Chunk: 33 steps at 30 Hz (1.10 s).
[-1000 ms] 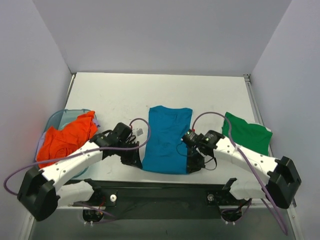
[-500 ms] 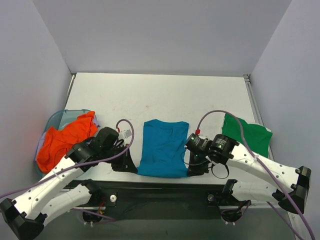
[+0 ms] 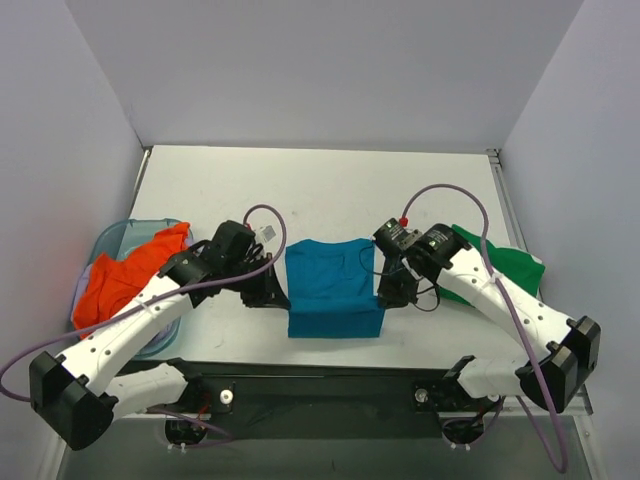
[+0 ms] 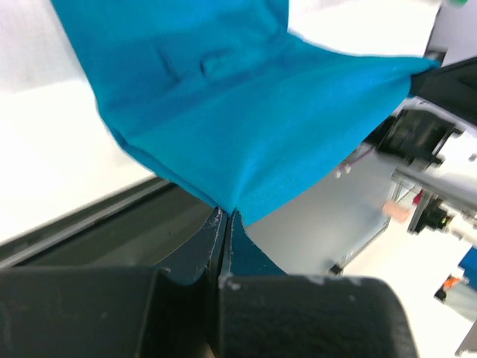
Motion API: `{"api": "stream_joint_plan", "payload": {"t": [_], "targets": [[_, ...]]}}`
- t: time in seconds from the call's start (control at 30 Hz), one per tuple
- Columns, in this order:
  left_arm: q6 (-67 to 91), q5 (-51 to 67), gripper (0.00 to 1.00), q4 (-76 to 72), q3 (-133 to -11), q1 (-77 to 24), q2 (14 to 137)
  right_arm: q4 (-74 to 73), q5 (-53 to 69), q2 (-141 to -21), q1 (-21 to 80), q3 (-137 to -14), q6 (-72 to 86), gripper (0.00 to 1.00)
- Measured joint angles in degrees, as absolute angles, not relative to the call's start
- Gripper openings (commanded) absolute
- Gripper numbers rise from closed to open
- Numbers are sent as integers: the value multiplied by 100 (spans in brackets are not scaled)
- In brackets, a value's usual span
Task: Fold and stack the t-shirts
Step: Fold the long partially folded tshirt into a neat square
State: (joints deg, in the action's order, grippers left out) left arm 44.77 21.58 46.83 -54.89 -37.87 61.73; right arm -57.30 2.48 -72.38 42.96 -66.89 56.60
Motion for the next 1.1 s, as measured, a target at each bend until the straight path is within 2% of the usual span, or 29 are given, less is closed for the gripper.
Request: {"api": "stream_joint_plan", "payload": {"t": [0.57, 1.1], "targets": [[4029, 2797, 0, 3704, -6082, -2541, 7673, -5747, 154, -9159, 3074, -8748, 4265, 0], [3795, 3087, 0, 3122, -6657, -1785, 9159, -5728, 548, -11139, 2480, -10484, 3544, 0]]}}
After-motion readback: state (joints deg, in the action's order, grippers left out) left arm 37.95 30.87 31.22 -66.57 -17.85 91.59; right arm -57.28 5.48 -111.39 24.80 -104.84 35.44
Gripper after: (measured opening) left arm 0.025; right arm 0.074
